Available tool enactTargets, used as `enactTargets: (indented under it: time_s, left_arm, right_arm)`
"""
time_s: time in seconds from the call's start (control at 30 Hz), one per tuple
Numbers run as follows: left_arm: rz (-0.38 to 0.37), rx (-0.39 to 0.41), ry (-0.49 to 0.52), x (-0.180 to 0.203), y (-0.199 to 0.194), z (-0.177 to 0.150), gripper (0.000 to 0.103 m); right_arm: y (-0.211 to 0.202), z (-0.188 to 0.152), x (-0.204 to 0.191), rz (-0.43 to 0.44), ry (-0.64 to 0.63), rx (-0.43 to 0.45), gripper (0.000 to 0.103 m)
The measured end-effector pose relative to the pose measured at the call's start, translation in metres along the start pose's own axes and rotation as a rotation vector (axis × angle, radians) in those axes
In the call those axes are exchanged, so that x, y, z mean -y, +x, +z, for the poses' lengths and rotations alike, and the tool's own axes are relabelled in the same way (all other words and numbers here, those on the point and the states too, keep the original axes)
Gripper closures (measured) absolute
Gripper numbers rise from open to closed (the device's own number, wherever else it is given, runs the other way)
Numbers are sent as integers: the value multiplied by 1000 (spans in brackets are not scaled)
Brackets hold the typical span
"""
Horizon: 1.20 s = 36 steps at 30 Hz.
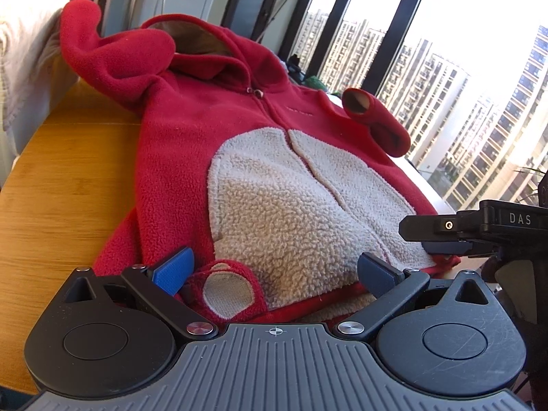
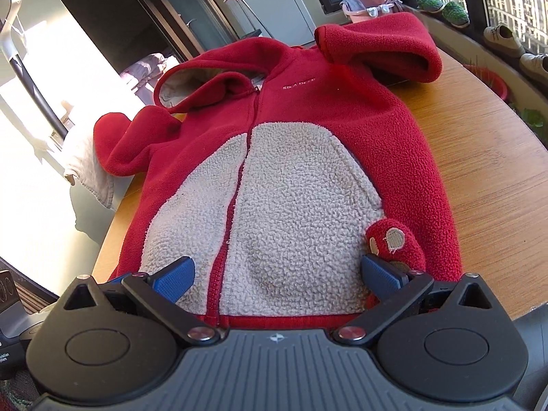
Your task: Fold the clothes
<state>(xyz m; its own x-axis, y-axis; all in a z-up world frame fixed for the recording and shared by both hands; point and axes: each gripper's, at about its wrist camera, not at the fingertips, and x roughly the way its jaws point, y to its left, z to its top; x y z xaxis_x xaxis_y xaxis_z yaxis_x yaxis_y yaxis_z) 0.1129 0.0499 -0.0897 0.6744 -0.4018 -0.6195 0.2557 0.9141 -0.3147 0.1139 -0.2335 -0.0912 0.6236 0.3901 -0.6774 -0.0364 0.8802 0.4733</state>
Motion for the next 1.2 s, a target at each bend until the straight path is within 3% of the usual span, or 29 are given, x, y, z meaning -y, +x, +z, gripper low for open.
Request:
enactTargets:
  time_s: [0.27,0.57,0.73,0.87,1.03,1.13,1.2]
  left_arm:
    - [-32,-28,-23,-6,-8,3,0]
    - [41,-40,25,7,6,18,0]
    - [62,21,67,17,3,29,0]
    - [57,27,84,23,14,38,0]
    - [103,-38,80,21,45,36,0]
    - [103,-30,82,18,47,34,0]
    - [92,-28,78,16,47,33,0]
  right_arm:
    - [-5,-2,1,4,25,-14,0]
    - [0,-3,-2,-5,-38,-11,0]
    - [-3,4,0,18,-22,-10,0]
    - [-7,21,-4,34,-39,60,0]
    - [17,43,3,-19,-27,93,0]
    - [32,43,20,-7,55,109,0]
    - [33,39,22,5,45,129,0]
